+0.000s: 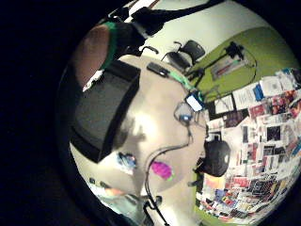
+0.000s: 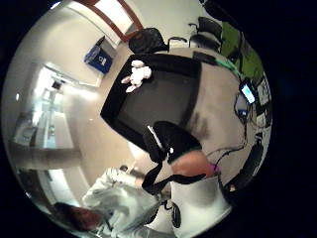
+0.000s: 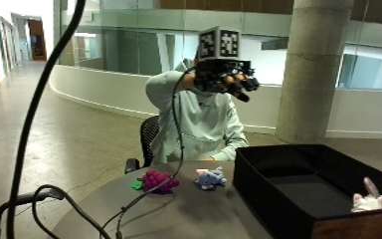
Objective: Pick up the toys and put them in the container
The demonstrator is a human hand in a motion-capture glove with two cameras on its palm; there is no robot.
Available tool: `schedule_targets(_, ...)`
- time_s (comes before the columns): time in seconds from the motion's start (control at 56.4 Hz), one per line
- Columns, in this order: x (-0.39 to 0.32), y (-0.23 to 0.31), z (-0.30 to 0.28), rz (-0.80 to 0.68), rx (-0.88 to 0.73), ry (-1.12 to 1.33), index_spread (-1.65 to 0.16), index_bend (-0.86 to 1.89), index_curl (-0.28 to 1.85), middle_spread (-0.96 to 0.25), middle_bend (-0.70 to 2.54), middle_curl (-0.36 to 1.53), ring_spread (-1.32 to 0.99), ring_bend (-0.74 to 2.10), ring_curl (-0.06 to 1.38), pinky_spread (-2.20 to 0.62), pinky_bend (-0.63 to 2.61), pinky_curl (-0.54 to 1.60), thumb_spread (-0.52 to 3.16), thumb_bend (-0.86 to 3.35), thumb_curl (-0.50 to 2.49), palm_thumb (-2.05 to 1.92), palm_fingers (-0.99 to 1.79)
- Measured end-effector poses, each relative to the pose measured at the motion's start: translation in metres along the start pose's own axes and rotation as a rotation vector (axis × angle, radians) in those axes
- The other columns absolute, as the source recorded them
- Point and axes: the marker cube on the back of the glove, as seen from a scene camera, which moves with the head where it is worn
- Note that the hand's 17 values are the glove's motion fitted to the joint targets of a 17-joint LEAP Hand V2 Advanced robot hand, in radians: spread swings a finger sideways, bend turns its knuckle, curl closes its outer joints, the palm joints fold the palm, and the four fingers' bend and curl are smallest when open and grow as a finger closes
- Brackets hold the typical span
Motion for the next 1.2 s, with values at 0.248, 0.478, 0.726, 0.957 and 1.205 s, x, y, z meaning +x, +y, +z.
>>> schedule_targets(0.248, 0.131, 0.096, 0.004, 0.071, -0.168, 0.183, -0.23, 0.13, 0.48, -0.05, 0.21, 0.49, -0.06, 0.47, 0.25, 0.03, 0.83, 0.33, 1.28, -0.01, 0.38, 0.06, -0.06)
schedule_targets(0.478, 0.175, 0.131, 0.124, 0.09, -0.137, 0.091, -0.22, 0.11, 0.39, -0.04, 0.19, 0.47, -0.06, 0.44, 0.25, 0.03, 0.85, 0.34, 1.25, -0.03, 0.34, -0.01, -0.09)
schedule_targets(0.726, 0.132, 0.194, 0.253, 0.13, -0.322, -0.021, -0.19, 0.1, 0.32, -0.02, 0.17, 0.42, -0.04, 0.45, 0.26, 0.02, 0.9, 0.35, 1.14, -0.06, 0.29, -0.08, -0.1)
schedule_targets(0.957, 0.12, 0.204, 0.286, 0.045, -0.084, 0.122, -0.19, 0.11, 0.24, -0.09, 0.37, 0.47, -0.19, 0.96, 0.36, -0.15, 0.94, 0.33, 1.3, 0.05, 0.29, 0.1, 0.56)
schedule_targets(1.205, 0.116, 0.188, 0.283, 0.045, -0.145, -0.029, -0.2, 0.16, 0.25, -0.21, 0.67, 0.63, -0.28, 1.28, 0.5, -0.34, 0.92, 0.35, 1.48, 0.17, 0.38, 0.31, 1.13)
